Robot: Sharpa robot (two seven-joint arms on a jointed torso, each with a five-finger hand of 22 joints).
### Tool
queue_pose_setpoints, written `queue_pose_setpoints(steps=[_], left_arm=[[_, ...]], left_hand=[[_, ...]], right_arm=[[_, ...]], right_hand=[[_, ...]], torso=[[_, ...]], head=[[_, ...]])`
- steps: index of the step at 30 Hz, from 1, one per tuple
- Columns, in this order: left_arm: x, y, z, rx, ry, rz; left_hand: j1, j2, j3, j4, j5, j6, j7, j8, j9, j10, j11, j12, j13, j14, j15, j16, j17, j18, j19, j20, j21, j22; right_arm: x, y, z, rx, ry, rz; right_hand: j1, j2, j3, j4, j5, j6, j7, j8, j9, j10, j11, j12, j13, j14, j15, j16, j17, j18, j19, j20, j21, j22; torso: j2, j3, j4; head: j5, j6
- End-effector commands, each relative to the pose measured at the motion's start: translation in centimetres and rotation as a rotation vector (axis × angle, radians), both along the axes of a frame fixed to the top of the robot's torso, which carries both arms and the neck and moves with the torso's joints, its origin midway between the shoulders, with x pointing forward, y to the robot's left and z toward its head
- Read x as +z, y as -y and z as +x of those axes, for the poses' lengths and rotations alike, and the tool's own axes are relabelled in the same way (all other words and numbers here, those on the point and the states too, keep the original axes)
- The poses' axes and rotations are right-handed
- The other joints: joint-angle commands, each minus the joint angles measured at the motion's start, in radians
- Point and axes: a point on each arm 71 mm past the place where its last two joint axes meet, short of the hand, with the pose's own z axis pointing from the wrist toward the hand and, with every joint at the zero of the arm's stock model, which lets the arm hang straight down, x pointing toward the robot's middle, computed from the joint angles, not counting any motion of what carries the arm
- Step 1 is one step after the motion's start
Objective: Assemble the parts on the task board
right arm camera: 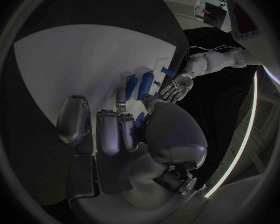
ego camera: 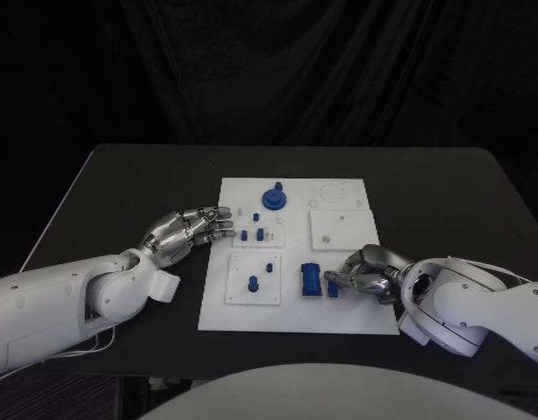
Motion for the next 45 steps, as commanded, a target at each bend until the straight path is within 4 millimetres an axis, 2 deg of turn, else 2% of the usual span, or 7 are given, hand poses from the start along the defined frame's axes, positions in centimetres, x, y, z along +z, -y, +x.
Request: queue_pose_setpoints(steps=[1, 4, 6, 11, 18, 32, 45], left_arm=[[0.1, 0.1, -0.1, -0.004, 0.003, -0.018], [0.1, 0.1, -0.1, -0.004, 0.003, -0.017], [0.1, 0.0, -0.1, -0.003, 0.002, -0.016], [0.1, 0.0, -0.1, -0.002, 0.002, -0.016], [0.0, 0.0, -0.1, 0.0, 0.003, -0.015], [0.0, 0.0, -0.1, -0.001, 0.002, -0.014], [0.0, 0.0, -0.1, -0.002, 0.0, -0.015]], left_hand=[[0.008, 0.002, 0.005, 0.0, 0.0, -0.002, 0.006, 0.001, -0.001, 0.0, 0.005, 0.002, 0.001, 0.0, 0.006, 0.004, 0.001, 0.01, 0.001, 0.0, 0.003, -0.002], [0.008, 0.002, 0.005, 0.0, 0.0, -0.002, 0.006, 0.001, -0.001, 0.0, 0.005, 0.002, 0.001, 0.0, 0.006, 0.004, 0.001, 0.01, 0.001, 0.0, 0.003, -0.002], [0.008, 0.002, 0.005, 0.0, 0.0, -0.002, 0.006, 0.001, -0.001, 0.0, 0.005, 0.002, 0.001, 0.0, 0.006, 0.004, 0.001, 0.01, 0.001, 0.0, 0.003, -0.002], [0.008, 0.002, 0.005, 0.0, 0.0, -0.002, 0.006, 0.001, -0.001, 0.0, 0.005, 0.002, 0.001, 0.0, 0.006, 0.004, 0.001, 0.01, 0.001, 0.0, 0.003, -0.002], [0.008, 0.002, 0.006, 0.0, 0.0, -0.002, 0.006, 0.001, -0.001, 0.0, 0.005, 0.002, 0.001, 0.0, 0.006, 0.004, 0.001, 0.01, 0.001, 0.0, 0.003, -0.002], [0.008, 0.002, 0.006, 0.0, 0.0, -0.002, 0.006, 0.001, -0.001, 0.0, 0.005, 0.002, 0.001, 0.0, 0.006, 0.004, 0.001, 0.01, 0.001, 0.0, 0.003, -0.002], [0.007, 0.001, 0.007, 0.0, 0.0, -0.001, 0.006, 0.001, -0.001, 0.0, 0.005, 0.002, 0.001, 0.0, 0.006, 0.005, 0.001, 0.01, 0.001, 0.0, 0.003, -0.002]], right_arm=[[0.2, 0.1, -0.2, 0.011, 0.021, -0.001], [0.2, 0.3, -0.3, 0.016, 0.021, -0.012], [0.2, 0.5, -0.5, 0.018, 0.015, -0.023], [0.3, 0.9, -0.9, 0.022, -0.003, -0.039], [0.3, 1.1, -1.2, 0.029, -0.01, -0.052], [0.4, 1.3, -1.9, 0.041, -0.029, -0.058], [0.1, 1.2, -2.2, 0.047, -0.049, -0.065]], right_hand=[[0.065, -0.013, 0.0, -0.019, 0.061, 0.002, 0.0, -0.005, 0.007, 0.062, 0.006, -0.004, 0.213, 0.058, 0.004, -0.003, 0.013, -0.001, -0.006, 0.003, -0.005, 0.162], [0.091, -0.02, -0.001, -0.029, 0.079, 0.002, -0.001, 0.001, 0.014, 0.062, 0.005, -0.004, 0.212, 0.058, 0.003, -0.003, 0.013, -0.001, -0.006, 0.003, -0.006, 0.161], [0.116, -0.025, -0.003, -0.04, 0.094, 0.003, -0.004, 0.023, 0.03, 0.064, 0.002, -0.003, 0.215, 0.058, 0.002, -0.003, 0.013, 0.0, -0.007, 0.001, -0.007, 0.161], [0.147, -0.024, -0.03, -0.028, 0.098, -0.03, -0.022, 0.144, 0.121, 0.073, -0.013, 0.003, 0.226, 0.059, -0.011, -0.002, 0.015, -0.001, -0.005, -0.009, -0.004, 0.162], [0.157, -0.021, -0.047, -0.009, 0.085, -0.044, -0.032, 0.212, 0.174, 0.077, -0.022, 0.005, 0.231, 0.059, -0.018, -0.002, 0.015, -0.002, -0.004, -0.016, -0.003, 0.163], [0.097, 0.002, -0.086, 0.005, -0.005, -0.058, -0.035, 0.243, 0.203, 0.078, -0.024, 0.006, 0.232, 0.059, -0.02, -0.003, 0.016, -0.001, -0.004, -0.019, -0.006, 0.162], [0.144, -0.003, -0.084, -0.009, 0.008, -0.067, -0.037, 0.246, 0.209, 0.069, -0.026, 0.001, 0.222, 0.057, -0.022, -0.008, 0.006, 0.002, -0.01, -0.02, -0.022, 0.158]], torso=[[0.0, 0.0001, 0.0001], [0.0, 0.0, 0.0], [0.0, -0.0001, 0.0], [0.0, 0.0, -0.0001], [0.0, -0.0001, 0.0], [0.0, 0.0002, -0.0001], [0.0, 0.0, -0.0001]], head=[[0.001, 0.0], [0.002, 0.0], [0.003, 0.0], [0.002, 0.0], [0.0, 0.0], [0.003, 0.0], [0.004, 0.0]])
